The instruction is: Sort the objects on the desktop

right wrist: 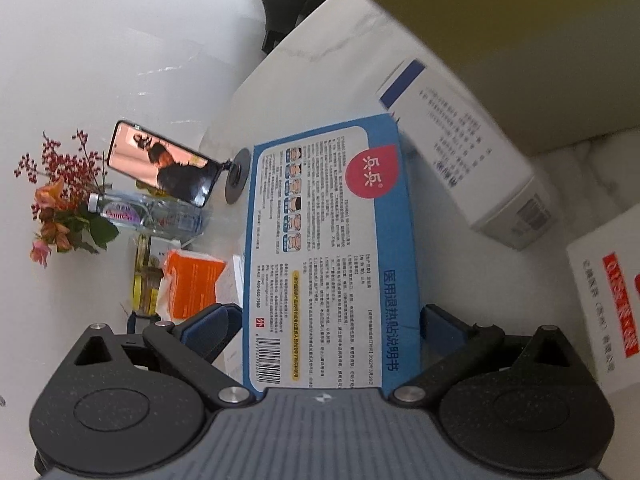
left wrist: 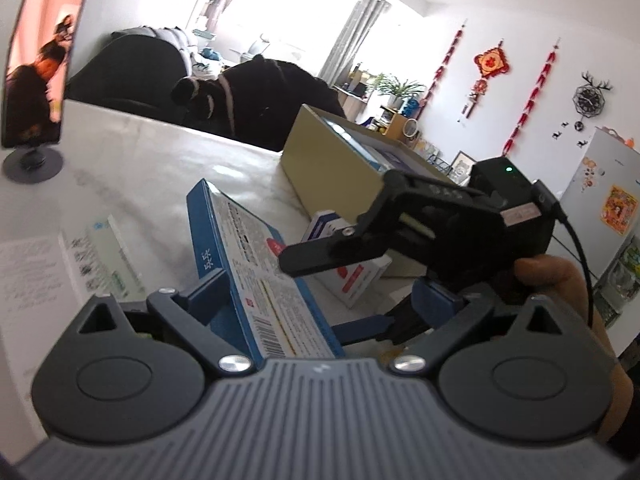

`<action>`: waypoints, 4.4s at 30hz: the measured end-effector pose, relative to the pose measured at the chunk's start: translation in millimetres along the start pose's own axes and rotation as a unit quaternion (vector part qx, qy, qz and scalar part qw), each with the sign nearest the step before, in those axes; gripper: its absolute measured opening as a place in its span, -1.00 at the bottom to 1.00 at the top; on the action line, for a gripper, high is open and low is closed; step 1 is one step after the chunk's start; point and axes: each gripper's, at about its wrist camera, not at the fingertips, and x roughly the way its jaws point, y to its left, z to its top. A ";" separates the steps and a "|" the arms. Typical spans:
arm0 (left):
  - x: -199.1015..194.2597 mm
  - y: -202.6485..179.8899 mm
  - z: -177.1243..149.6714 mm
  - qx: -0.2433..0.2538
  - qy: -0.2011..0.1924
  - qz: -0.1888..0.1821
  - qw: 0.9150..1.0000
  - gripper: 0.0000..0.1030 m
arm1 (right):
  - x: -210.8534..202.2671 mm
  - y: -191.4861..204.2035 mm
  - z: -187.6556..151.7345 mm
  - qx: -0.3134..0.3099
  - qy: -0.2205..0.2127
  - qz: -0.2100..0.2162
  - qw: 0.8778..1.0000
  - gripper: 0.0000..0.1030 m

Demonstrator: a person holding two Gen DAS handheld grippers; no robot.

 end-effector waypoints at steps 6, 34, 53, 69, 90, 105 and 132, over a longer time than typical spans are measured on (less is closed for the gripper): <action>-13.9 6.7 -11.6 -0.025 0.002 0.016 1.000 0.91 | 0.5 9.3 -19.5 -0.023 0.017 0.003 1.000 1.00; -54.7 33.3 -55.6 -0.095 0.034 0.061 0.993 0.77 | -2.3 23.1 -55.5 -0.074 0.002 0.039 0.996 0.48; -62.7 32.1 -61.1 -0.094 0.043 0.055 0.993 0.75 | 2.1 32.0 -79.2 -0.133 -0.015 -0.034 0.990 0.39; -103.8 23.7 -80.2 -0.127 0.043 0.088 0.987 0.75 | 2.9 44.7 -122.6 -0.164 0.042 -0.008 0.985 0.39; -117.3 49.8 -112.2 -0.302 0.024 0.099 0.948 -0.12 | 5.1 31.1 -111.2 -0.147 0.021 -0.007 0.989 0.05; -123.8 0.7 -79.7 -0.163 -0.008 0.137 0.977 -0.31 | -1.9 26.3 -104.3 -0.126 0.024 -0.004 0.992 0.20; -69.7 -49.7 -35.2 -0.008 -0.041 0.162 0.986 -0.61 | -32.0 20.3 -63.8 -0.080 -0.004 0.043 0.996 0.44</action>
